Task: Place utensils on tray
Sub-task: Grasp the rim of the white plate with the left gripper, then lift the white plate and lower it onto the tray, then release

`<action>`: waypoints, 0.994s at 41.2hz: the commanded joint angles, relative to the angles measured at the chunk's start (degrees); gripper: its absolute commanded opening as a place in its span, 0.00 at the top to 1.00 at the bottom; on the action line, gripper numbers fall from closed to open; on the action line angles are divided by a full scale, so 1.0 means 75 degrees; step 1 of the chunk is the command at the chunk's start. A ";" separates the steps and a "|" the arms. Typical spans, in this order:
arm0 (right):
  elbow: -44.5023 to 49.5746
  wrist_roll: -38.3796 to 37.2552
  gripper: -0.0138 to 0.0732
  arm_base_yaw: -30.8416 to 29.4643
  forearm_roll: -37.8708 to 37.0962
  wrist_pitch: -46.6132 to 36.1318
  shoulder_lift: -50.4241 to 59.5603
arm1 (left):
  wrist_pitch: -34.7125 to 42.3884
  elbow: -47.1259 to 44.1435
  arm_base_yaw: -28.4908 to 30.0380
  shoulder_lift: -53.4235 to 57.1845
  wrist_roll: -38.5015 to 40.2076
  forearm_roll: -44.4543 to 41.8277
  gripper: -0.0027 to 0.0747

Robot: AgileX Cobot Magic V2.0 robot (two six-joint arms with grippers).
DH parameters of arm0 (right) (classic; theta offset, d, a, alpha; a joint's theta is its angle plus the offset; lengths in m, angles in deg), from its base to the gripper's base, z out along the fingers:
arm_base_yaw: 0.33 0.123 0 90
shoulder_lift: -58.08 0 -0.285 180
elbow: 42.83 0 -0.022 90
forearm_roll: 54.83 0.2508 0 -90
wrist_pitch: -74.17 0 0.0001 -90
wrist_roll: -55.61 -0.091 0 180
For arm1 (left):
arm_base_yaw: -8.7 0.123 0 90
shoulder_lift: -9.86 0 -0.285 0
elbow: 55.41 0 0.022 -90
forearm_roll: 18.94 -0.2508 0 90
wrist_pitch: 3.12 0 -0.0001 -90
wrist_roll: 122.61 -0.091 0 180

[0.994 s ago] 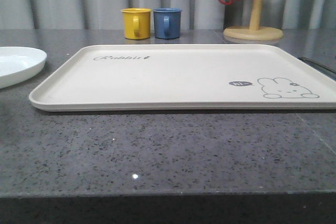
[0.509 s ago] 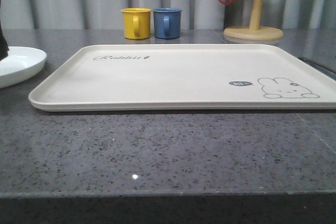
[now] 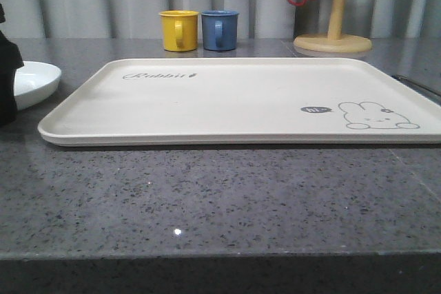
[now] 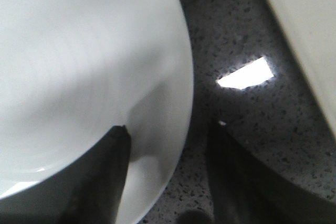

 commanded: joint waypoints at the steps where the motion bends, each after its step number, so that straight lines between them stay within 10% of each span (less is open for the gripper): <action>1: -0.0248 0.0000 0.22 -0.0043 -0.0016 -0.0656 -0.0107 | 0.0104 0.0234 -0.0056 0.0271 0.0020 -0.0053 0.72; 9: -0.0248 0.0000 0.22 -0.0043 -0.0016 -0.0656 -0.0107 | 0.0040 0.0234 -0.0056 0.0271 0.0020 -0.0254 0.99; 41: -0.0248 0.0000 0.22 -0.0043 -0.0016 -0.0656 -0.0107 | 0.0047 0.2820 -0.3363 0.0630 0.0460 -0.1416 0.99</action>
